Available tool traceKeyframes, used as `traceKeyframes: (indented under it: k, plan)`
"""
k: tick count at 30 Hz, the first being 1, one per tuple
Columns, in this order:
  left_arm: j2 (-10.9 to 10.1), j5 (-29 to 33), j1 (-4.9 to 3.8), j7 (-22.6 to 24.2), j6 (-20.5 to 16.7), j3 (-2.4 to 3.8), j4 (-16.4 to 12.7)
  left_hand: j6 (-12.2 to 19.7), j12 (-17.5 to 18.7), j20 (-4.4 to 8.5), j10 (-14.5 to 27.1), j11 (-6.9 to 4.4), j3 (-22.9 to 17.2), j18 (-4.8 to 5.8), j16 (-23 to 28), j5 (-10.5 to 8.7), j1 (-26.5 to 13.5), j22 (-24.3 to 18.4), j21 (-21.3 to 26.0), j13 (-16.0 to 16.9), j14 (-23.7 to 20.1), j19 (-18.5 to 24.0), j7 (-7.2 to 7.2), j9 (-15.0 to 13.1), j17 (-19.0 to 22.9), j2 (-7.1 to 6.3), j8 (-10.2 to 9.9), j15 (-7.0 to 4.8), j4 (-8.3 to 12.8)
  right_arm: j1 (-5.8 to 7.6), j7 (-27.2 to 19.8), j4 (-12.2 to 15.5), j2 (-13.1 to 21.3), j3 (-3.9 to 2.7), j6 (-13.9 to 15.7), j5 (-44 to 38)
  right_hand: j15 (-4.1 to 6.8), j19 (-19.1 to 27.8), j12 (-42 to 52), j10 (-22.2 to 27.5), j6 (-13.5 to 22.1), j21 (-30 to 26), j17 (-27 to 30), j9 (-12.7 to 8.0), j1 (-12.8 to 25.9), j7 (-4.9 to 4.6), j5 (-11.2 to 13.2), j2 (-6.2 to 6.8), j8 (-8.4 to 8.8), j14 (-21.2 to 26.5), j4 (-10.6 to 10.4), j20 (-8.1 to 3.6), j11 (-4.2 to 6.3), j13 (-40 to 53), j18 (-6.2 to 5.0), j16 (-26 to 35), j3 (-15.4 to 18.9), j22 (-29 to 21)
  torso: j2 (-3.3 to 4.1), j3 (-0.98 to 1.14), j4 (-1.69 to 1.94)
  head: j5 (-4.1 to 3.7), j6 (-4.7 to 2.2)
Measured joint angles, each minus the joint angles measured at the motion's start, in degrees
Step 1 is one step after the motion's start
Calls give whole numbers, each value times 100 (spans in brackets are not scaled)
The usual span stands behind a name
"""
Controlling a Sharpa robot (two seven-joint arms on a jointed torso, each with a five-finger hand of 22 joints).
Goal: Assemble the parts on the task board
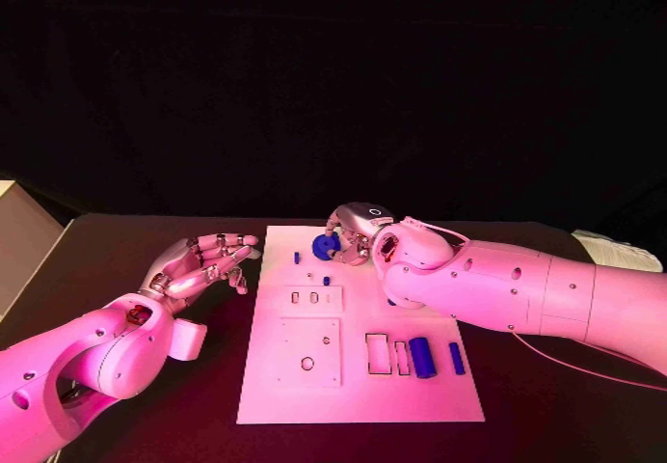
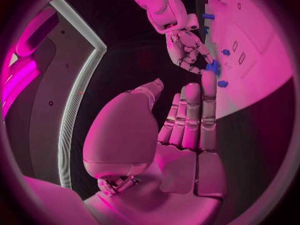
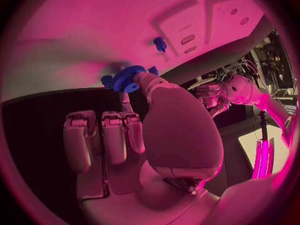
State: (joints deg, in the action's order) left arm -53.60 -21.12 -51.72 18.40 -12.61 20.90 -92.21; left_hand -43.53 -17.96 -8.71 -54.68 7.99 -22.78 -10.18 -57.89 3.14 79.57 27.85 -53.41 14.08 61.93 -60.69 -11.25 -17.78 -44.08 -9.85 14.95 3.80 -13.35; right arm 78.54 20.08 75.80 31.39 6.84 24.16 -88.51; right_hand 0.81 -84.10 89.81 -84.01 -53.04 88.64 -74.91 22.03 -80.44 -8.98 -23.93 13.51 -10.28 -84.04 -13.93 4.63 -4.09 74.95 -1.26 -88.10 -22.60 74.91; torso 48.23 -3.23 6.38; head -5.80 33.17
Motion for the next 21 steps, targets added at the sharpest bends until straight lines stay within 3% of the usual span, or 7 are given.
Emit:
traceKeyframes:
  k: [21]
  plan:
    - [-5,-2,0,-13,12,0,7,0,0,0,0,0,0,0,0,0,0,-1,0,-1,0,0,0,1,-1,0,0,0,0,2,-14,-98,-41,6,-111,-44,0,0,0,0,1,0,0,-12,29,0,55,29,23,0,10,0,0,-1,0,0,-37,3,-7,-2,-5,10,45]
